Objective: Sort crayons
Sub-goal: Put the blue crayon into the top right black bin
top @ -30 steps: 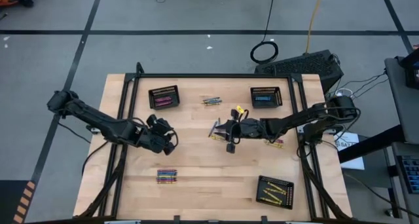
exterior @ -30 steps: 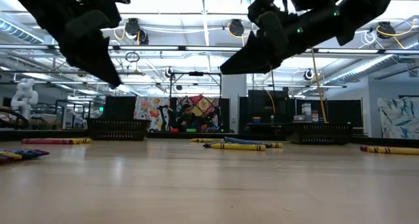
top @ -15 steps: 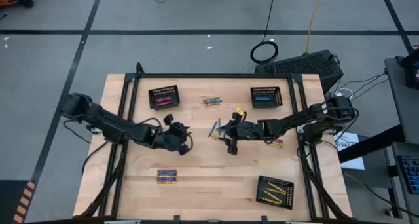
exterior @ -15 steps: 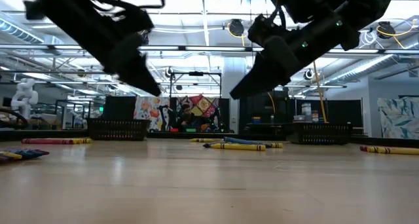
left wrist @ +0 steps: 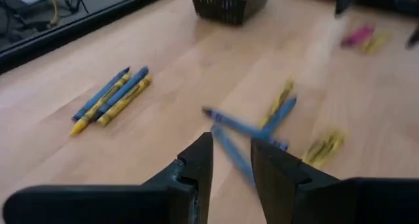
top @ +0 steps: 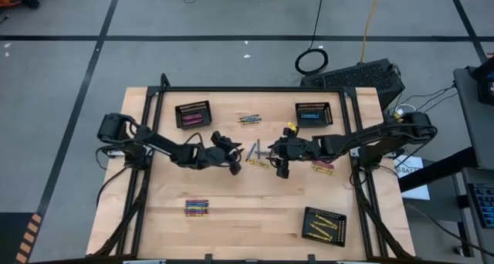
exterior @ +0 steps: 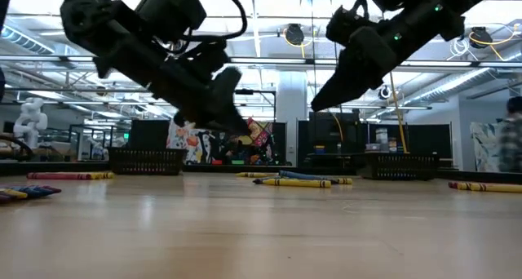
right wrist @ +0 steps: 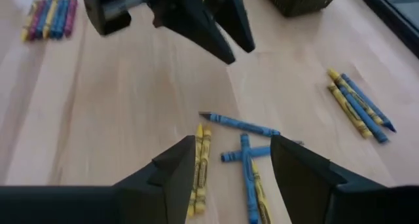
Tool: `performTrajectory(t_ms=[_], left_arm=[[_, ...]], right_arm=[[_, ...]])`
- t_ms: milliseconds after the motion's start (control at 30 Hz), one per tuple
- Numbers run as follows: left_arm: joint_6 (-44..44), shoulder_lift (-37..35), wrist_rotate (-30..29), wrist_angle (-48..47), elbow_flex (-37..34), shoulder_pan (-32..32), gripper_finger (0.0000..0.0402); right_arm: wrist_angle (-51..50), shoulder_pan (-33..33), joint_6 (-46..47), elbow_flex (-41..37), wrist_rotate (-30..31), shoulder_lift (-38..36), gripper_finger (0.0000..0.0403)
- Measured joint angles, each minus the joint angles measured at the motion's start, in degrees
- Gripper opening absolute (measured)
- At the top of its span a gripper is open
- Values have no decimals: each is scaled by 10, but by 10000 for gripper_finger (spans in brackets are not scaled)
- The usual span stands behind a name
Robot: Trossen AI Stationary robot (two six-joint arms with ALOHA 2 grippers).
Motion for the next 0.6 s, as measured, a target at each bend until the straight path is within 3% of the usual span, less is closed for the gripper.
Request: performTrajectory(t_ms=[200, 467, 600], left_arm=[[-6, -6, 19, -2, 15, 52, 107], [-16, -6, 146, -8, 25, 104, 107], [-16, -6, 167, -21, 25, 104, 108]], right_arm=[[-28, 0, 12, 0, 0, -43, 183], [-40, 0, 2, 0, 19, -50, 183], [-52, 0, 9, 0, 43, -51, 183]])
